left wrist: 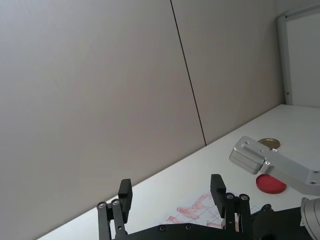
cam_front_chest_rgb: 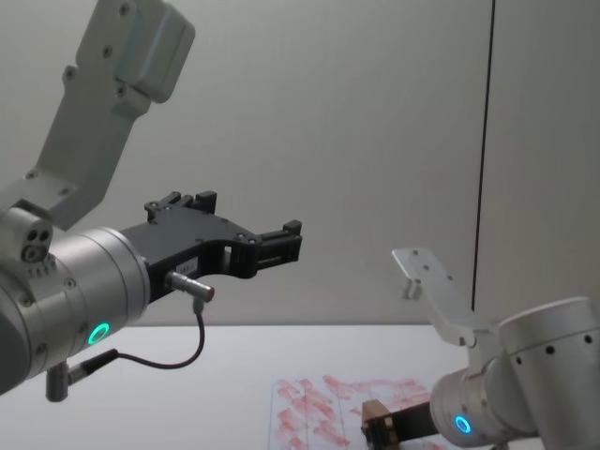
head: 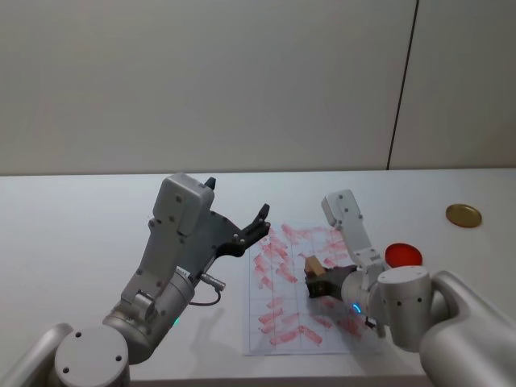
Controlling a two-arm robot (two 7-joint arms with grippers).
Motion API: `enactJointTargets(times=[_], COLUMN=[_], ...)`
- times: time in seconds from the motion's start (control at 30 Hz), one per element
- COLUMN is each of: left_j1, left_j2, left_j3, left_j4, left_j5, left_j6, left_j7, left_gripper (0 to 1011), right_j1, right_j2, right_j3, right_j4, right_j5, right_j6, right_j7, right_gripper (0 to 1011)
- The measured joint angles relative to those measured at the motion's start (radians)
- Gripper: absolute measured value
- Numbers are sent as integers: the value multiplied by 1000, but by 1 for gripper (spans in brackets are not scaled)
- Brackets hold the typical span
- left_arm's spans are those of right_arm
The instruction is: Use the one hand to pick up the stamp and affix it onto the A4 paper.
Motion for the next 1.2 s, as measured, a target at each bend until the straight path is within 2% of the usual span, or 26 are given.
enactJointTargets(times=[0.07, 0.1, 0.17, 0.43, 0.7, 1.0, 1.2], left_j1=[0, 0, 0, 0, 0, 0, 0], left_j2=[0, 0, 0, 0, 0, 0, 0], left_j3=[0, 0, 0, 0, 0, 0, 0], left_j4=[0, 0, 0, 0, 0, 0, 0], left_j5=[0, 0, 0, 0, 0, 0, 0], left_j6=[0, 0, 0, 0, 0, 0, 0], left_j7=[0, 0, 0, 0, 0, 0, 0], left_gripper=[993, 993, 993, 993, 993, 993, 993], right_j1=[-8, -18, -21, -62, -84, -90, -79], right_j2=[4, 9, 11, 37, 60, 85, 102], right_j3=[0, 0, 1, 22, 52, 97, 133], right_j4=[-29, -74, -90, -301, -412, -441, -405], right_j5=[-2, -3, -3, 8, 27, 43, 49], right_j6=[5, 11, 12, 52, 78, 81, 62], right_j7=[-2, -5, -6, -36, -84, -146, -184], right_gripper=[217, 217, 217, 217, 217, 217, 217])
